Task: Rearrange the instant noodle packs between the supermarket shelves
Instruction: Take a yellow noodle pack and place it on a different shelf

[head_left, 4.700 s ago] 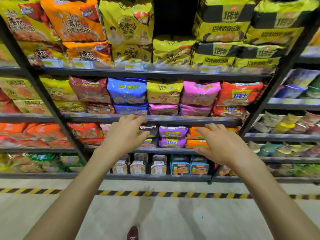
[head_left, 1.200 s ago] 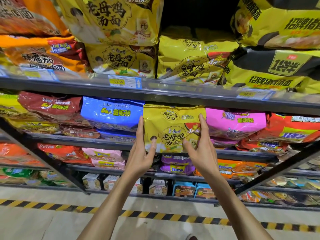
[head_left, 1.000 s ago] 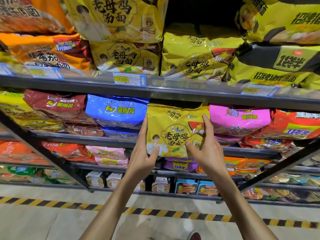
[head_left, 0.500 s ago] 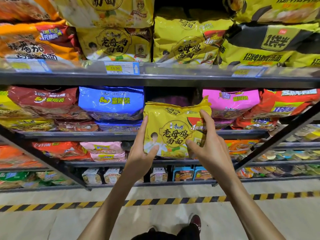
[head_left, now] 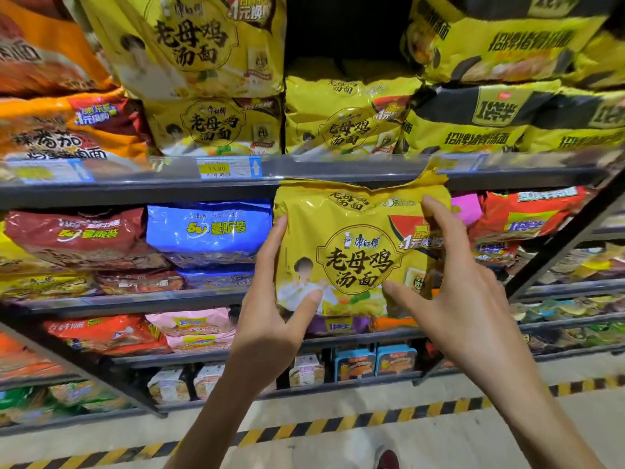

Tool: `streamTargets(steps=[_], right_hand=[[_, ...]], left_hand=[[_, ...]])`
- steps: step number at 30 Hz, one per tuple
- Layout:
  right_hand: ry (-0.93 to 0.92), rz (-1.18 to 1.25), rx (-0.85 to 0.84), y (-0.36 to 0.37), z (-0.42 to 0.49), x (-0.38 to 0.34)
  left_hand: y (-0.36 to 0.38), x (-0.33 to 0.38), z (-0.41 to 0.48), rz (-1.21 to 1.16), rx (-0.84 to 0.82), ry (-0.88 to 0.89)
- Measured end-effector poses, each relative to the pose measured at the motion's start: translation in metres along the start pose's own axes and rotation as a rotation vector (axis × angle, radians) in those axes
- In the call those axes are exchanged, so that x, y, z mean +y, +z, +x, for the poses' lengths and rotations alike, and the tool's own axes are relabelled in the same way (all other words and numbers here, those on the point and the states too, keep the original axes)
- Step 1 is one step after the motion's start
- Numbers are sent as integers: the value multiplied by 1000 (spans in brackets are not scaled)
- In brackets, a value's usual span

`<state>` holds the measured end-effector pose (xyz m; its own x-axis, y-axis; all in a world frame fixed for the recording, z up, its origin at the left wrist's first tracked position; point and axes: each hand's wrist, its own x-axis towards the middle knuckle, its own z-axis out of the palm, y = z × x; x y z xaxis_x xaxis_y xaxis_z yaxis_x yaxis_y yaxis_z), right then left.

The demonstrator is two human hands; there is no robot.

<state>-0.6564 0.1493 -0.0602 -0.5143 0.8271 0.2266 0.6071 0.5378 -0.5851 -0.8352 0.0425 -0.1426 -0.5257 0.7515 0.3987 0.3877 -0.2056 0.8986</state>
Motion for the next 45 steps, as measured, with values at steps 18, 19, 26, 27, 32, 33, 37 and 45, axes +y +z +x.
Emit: streamTargets(steps=[18,19,26,27,32,33,37,45], right_hand=[[-370,53,324,-87,97,-39],[-384,62,321,-88,102,-40],[-445,108,327,-99,137,-45],[-460,133,326,-101,144,-46],[-522,162,373,-98,167,-42],[-525,158,388,-95,170,-39],[-531,144,442,-78,178,-26],[-548,211,547,-47,202,-10]], left_hand=[[-8,98,116,145,99,377],[-9,101,120,154,104,387],[-4,109,143,208,168,446],[-2,109,147,219,182,455],[8,102,171,245,242,495],[10,97,174,248,247,502],[15,78,181,262,268,525],[20,58,205,421,327,471]])
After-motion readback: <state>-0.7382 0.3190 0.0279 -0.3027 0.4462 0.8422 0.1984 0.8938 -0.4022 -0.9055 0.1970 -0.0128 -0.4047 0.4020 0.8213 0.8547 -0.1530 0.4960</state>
